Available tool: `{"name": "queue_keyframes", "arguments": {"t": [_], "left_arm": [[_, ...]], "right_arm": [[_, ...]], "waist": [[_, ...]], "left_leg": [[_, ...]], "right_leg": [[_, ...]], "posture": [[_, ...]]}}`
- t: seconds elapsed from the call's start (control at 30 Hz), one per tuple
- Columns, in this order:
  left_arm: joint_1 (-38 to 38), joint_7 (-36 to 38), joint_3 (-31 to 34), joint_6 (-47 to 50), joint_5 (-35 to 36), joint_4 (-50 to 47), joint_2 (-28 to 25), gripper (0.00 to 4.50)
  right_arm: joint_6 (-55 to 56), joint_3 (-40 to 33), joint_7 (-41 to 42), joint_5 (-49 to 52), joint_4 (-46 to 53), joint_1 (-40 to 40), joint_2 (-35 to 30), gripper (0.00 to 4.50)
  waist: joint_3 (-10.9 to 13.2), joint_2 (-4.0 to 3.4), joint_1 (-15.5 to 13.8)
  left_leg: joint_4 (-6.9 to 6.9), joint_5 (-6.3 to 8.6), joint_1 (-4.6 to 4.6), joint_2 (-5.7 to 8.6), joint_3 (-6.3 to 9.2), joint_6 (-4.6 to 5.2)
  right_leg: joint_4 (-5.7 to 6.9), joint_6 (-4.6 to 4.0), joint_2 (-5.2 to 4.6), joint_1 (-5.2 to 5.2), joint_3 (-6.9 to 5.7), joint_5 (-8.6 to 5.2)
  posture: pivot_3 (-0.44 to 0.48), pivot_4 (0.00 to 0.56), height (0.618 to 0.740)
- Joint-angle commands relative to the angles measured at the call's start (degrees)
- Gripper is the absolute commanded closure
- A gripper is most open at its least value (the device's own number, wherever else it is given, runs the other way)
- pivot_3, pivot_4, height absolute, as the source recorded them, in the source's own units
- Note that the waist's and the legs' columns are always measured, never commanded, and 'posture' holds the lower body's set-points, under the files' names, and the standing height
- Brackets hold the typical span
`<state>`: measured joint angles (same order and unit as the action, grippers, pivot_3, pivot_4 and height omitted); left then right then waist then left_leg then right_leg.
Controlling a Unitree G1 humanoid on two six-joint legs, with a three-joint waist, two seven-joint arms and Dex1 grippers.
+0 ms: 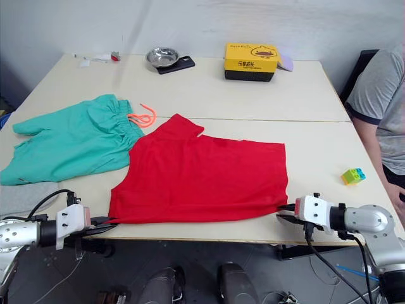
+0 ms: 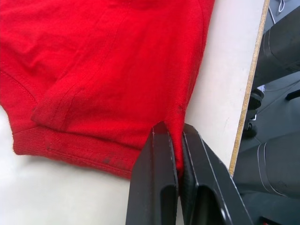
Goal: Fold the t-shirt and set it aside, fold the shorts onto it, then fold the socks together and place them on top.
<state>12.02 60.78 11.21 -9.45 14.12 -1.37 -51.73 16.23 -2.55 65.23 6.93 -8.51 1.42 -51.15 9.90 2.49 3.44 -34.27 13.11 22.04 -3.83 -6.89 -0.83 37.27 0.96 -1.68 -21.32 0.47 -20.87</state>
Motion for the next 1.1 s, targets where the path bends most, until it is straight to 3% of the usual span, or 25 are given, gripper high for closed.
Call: {"name": "queue_keyframes", "arguments": {"t": [0.03, 0.17, 0.2, 0.4, 0.5, 0.73, 1.1], "left_arm": [[0.89, 0.19, -1.12, 0.41, -1.09, 0.42, 0.46, 4.50], [0.78, 0.13, -1.19, 0.25, -1.12, 0.65, 0.55, 4.50], [0.72, 0.09, -1.22, 0.22, -1.13, 0.72, 0.59, 4.50], [0.44, -0.08, -1.39, -0.11, -1.28, 1.18, 0.79, 4.50], [0.10, -0.11, -1.56, -0.28, -1.35, 1.47, 0.87, 4.50], [-0.63, -0.07, -1.74, -0.45, -1.26, 1.88, 0.94, 4.50], [-0.89, -0.31, -2.15, -0.25, -1.54, 1.81, 1.59, 4.50]], "right_arm": [[-0.58, 1.17, -2.17, -3.70, -3.96, -0.35, -0.57, 4.46], [-0.09, -0.06, -0.20, 1.88, -1.26, -1.56, 0.85, 4.46], [-0.61, -0.39, 0.45, 3.10, -0.44, -2.16, 0.59, 4.30], [6.96, -1.96, -0.35, 3.21, -0.56, -2.34, 0.00, 2.59], [7.04, -1.12, -0.71, 1.92, -1.45, -1.45, -0.31, 2.59], [8.24, 0.44, -1.06, 2.41, -0.46, 1.65, 1.78, 2.59], [4.43, 5.53, -3.87, -7.33, -5.36, 6.51, 0.98, 2.59]], "waist": [[-0.11, 0.16, -0.07], [-0.12, 0.08, -0.17], [-0.10, 0.04, -0.22], [0.02, -0.40, -0.35], [0.09, -0.53, -0.34], [0.11, -0.56, -0.24], [-0.02, -0.59, -0.16]], "left_leg": [[0.00, 0.00, 0.00, 0.00, 0.00, 0.00], [0.05, 0.01, 0.01, 0.00, 0.01, 0.00], [0.07, 0.01, 0.01, 0.00, 0.01, 0.00], [0.16, -0.06, 0.03, -0.01, 0.02, 0.10], [0.17, -0.09, 0.04, -0.02, 0.02, 0.15], [0.15, -0.02, 0.04, -0.01, 0.01, 0.03], [0.11, -0.04, 0.02, 0.01, 0.00, 0.06]], "right_leg": [[-0.03, 0.00, -0.02, 0.01, -0.01, 0.00], [-0.14, 0.00, -0.04, 0.07, -0.03, 0.00], [-0.15, 0.00, -0.04, 0.07, -0.03, 0.00], [-0.13, 0.22, 0.05, -0.01, -0.08, 0.11], [-0.14, 0.83, 0.08, -0.04, -0.08, 0.44], [-0.13, 0.76, 0.05, -0.04, -0.05, 0.42], [-0.15, 0.61, 0.00, -0.02, -0.04, 0.40]], "posture": [[0.000, 0.150, 0.740], [0.000, 0.150, 0.740], [0.000, 0.150, 0.740], [0.000, 0.150, 0.740], [0.000, 0.150, 0.740], [0.000, 0.150, 0.740], [0.000, 0.150, 0.740]]}}
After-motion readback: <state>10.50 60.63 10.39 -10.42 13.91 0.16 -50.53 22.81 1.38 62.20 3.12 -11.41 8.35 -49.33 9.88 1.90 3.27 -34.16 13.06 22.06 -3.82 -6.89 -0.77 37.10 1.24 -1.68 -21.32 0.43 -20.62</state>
